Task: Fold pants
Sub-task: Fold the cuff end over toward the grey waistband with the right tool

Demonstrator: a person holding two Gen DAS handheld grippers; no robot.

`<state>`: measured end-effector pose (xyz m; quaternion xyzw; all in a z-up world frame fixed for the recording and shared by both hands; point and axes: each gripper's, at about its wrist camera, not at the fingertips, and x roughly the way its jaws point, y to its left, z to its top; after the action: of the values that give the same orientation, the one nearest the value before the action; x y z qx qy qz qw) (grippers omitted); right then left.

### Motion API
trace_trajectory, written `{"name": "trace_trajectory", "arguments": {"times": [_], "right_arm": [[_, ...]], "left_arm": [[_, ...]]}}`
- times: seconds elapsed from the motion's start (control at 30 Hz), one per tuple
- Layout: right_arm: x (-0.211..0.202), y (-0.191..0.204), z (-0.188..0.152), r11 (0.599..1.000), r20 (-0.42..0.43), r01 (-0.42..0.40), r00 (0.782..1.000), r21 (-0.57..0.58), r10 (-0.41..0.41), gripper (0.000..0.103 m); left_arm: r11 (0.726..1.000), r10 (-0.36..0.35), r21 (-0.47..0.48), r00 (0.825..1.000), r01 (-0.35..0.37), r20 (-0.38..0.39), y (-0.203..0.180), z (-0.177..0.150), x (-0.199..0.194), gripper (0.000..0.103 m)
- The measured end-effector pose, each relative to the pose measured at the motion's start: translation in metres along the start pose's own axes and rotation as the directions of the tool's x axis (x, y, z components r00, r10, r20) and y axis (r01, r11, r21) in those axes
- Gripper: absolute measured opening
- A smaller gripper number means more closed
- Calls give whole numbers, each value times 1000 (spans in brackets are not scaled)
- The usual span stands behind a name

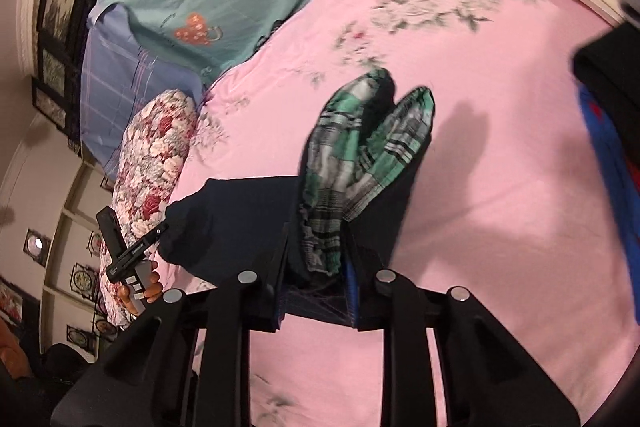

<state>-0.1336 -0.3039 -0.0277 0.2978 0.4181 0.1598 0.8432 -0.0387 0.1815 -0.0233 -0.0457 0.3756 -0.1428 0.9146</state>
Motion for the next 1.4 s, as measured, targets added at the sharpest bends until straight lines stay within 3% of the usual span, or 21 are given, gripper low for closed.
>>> {"name": "trace_trajectory", "arguments": {"times": [0.3, 0.57, 0.7, 0.83, 0.93, 1.07, 1.17, 1.27, 1.4], "right_arm": [[88, 78, 9, 987, -148, -88, 987, -133, 68, 24], [168, 119, -10, 975, -292, -131, 954, -181, 74, 24], [185, 124, -12, 974, -316, -136, 946, -179, 75, 24], [197, 131, -16, 973, -334, -100, 942, -210, 25, 25], [202, 134, -18, 971, -345, -94, 938, -218, 13, 32], [208, 143, -24, 964, -358, -107, 934, -242, 13, 59], [209, 164, -36, 929, -347, -89, 937, -360, -44, 78], [207, 175, -43, 903, -348, -94, 935, -420, -65, 81], [188, 171, -28, 916, -290, -136, 957, -377, 23, 81]], "left_arm": [[983, -49, -175, 999, 52, 16, 59, 0, -6, 101], [985, -72, -157, 997, 73, 12, 58, -5, -5, 101], [990, -81, -116, 997, 81, 0, 49, -7, -3, 101], [992, -83, -99, 997, 83, -3, 45, -8, -3, 101], [992, -79, -101, 997, 78, -11, 46, -8, -1, 101], [994, -64, -93, 998, 62, -20, 46, -8, 2, 101], [995, -54, -90, 998, 50, -38, 46, -9, 6, 101], [994, -40, -99, 998, 36, -40, 49, -9, 8, 101], [992, -40, -124, 999, 37, -20, 54, -9, 5, 101]]}}
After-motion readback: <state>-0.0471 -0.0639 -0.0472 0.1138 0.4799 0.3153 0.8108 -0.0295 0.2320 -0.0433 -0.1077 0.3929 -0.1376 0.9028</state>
